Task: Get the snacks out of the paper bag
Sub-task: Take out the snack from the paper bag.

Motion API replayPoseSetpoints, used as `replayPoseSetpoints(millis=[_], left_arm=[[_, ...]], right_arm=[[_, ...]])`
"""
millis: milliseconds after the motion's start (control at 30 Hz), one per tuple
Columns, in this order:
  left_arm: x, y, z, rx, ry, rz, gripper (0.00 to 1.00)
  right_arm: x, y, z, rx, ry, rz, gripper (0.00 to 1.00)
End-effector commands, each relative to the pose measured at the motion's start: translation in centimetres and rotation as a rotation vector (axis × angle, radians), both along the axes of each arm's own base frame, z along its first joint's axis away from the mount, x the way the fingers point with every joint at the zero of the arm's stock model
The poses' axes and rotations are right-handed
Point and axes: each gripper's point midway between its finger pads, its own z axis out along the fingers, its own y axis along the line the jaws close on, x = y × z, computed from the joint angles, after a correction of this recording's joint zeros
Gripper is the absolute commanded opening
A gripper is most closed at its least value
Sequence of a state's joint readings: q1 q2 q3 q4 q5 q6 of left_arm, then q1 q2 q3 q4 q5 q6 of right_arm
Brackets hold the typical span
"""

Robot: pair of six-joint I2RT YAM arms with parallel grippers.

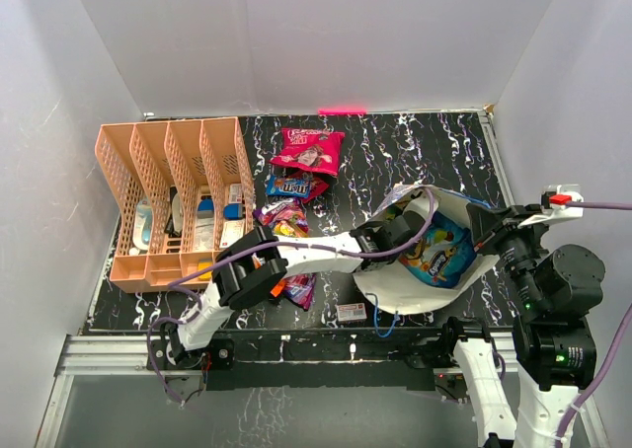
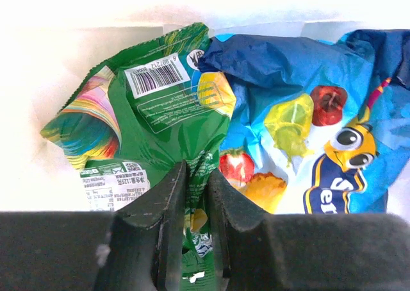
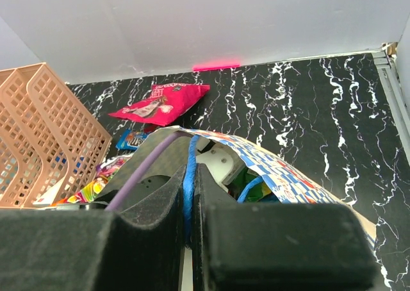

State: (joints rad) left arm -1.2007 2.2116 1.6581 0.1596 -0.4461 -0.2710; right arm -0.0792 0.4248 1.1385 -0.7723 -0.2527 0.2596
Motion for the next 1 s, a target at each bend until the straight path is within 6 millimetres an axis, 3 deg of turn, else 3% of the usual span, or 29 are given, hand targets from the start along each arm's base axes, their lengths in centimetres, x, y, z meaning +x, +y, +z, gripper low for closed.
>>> replayPoseSetpoints(millis=[0, 200, 500, 633, 800, 967], left_arm=[[-2.2, -0.4, 9.1, -0.142, -0.040, -0.103, 0.00], [-4.2, -0.4, 11.4, -0.173, -0.052, -0.180, 0.00], [-6.1, -1.1, 15.5, -0.203, -0.110, -0.262, 0.00], [-6.6, -0.4, 19.4, -0.255, -0.155, -0.285, 0.00], [-8.5, 0.8, 25.6, -0.338, -0.225, -0.394, 0.00], [-9.6, 3.2, 29.2, -0.360, -0.269, -0.426, 0.00]], right_arm=[[0.1, -0.8, 3.6, -0.023, -0.128, -0.044, 0.08], [1.3, -1.7, 4.4, -0.024, -0.148, -0.090, 0.08], [5.1, -3.2, 7.2, -0.043, -0.168, -0.155, 0.08], [5.8, -4.5, 8.4, -0.095, -0.194, -0.218, 0.08], [6.4, -5.7, 8.2, -0.154, -0.202, -0.277, 0.08], [7.5, -6.8, 9.0, -0.168, -0.214, -0.330, 0.08]])
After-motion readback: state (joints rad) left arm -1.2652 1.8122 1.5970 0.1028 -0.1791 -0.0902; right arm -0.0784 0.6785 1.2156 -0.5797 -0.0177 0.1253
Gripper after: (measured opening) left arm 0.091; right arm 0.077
